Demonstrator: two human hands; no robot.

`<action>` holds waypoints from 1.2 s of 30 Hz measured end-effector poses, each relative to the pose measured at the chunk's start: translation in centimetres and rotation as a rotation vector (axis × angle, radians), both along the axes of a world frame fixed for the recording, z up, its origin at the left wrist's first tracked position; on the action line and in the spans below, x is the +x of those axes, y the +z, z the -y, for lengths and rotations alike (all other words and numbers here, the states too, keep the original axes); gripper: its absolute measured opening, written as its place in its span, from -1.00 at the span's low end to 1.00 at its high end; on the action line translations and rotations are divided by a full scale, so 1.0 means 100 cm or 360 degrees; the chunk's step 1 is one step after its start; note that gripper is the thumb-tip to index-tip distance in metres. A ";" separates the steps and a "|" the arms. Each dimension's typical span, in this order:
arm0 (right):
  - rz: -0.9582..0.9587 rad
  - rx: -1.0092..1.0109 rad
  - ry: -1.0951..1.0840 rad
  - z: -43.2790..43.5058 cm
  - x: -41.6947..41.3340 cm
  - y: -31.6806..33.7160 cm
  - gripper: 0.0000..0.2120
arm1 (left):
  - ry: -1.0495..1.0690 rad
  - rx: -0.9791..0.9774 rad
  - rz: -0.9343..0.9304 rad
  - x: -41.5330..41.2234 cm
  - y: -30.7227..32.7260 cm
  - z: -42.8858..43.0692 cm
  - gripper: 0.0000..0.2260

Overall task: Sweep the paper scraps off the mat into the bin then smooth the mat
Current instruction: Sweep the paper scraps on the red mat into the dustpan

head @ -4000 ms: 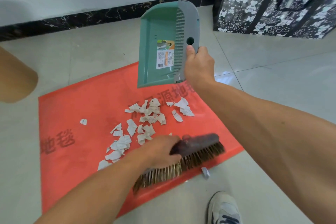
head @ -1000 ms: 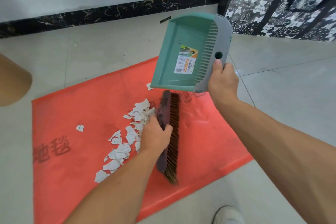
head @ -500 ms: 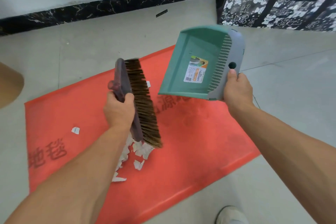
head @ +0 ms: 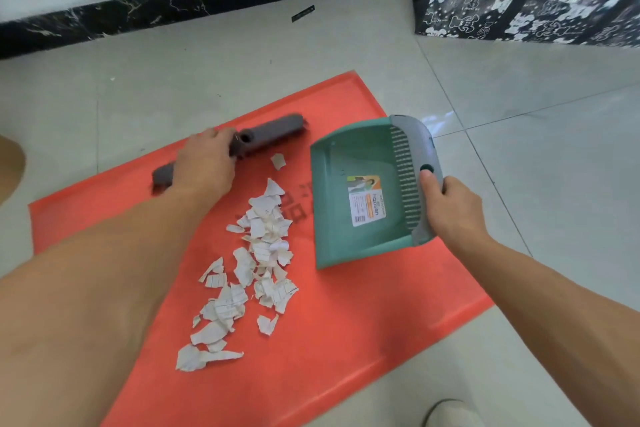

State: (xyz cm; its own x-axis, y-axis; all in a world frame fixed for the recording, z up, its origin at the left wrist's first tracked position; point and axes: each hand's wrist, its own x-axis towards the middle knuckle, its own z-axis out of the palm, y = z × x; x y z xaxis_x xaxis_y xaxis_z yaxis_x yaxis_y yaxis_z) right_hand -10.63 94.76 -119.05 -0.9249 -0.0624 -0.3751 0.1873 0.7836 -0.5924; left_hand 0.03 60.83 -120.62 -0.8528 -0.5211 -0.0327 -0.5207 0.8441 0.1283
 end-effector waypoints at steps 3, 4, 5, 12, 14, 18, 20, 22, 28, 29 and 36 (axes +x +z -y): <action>0.0071 0.0030 0.0006 -0.001 0.000 -0.004 -0.56 | -0.0024 0.0052 0.0124 0.009 -0.011 -0.010 -0.77; 0.0090 0.0029 0.0001 -0.001 0.001 -0.006 -0.55 | -0.0054 0.0071 0.0151 0.012 -0.012 -0.012 -0.79; 0.0103 0.0021 -0.0015 -0.001 0.002 -0.008 -0.55 | -0.0100 0.0085 0.0188 0.016 -0.012 -0.013 -0.81; 0.0126 -0.0050 -0.0095 0.008 0.008 -0.008 -0.47 | -0.0195 0.0243 0.0321 0.059 0.011 0.003 -0.77; 0.0107 -0.0065 -0.0087 0.010 0.009 -0.006 -0.49 | -0.0153 0.0219 0.0229 0.071 0.019 0.007 -0.78; 0.0087 -0.0057 -0.0058 0.010 0.013 -0.005 -0.55 | 0.0009 0.0157 0.0053 0.083 0.018 0.015 -0.71; 0.0107 -0.0045 -0.0037 0.009 0.017 -0.006 -0.55 | 0.0037 0.0174 0.0102 0.085 0.010 0.013 -0.71; 0.0125 -0.0024 0.0005 0.009 0.022 -0.007 -0.55 | 0.0011 0.0213 0.0181 0.089 0.003 0.004 -0.73; 0.0109 -0.0049 0.0066 0.012 0.027 -0.005 -0.54 | -0.0127 0.0262 0.0233 0.110 0.013 -0.010 -0.78; 0.0101 -0.0049 0.0081 0.013 0.026 -0.005 -0.54 | -0.0065 0.0235 0.0133 0.116 0.018 -0.007 -0.75; 0.0088 -0.0012 0.0154 0.024 0.028 -0.005 -0.51 | 0.0520 0.0034 -0.0150 0.188 0.038 0.035 -0.74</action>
State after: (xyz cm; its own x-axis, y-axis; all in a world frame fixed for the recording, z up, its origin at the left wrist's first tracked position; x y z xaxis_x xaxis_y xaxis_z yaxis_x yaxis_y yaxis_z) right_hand -7.79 92.41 -119.53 -0.8923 -0.1536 -0.4246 0.1435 0.7951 -0.5892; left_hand 18.84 57.34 -116.78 -0.6405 -0.7676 0.0246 -0.7483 0.6310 0.2047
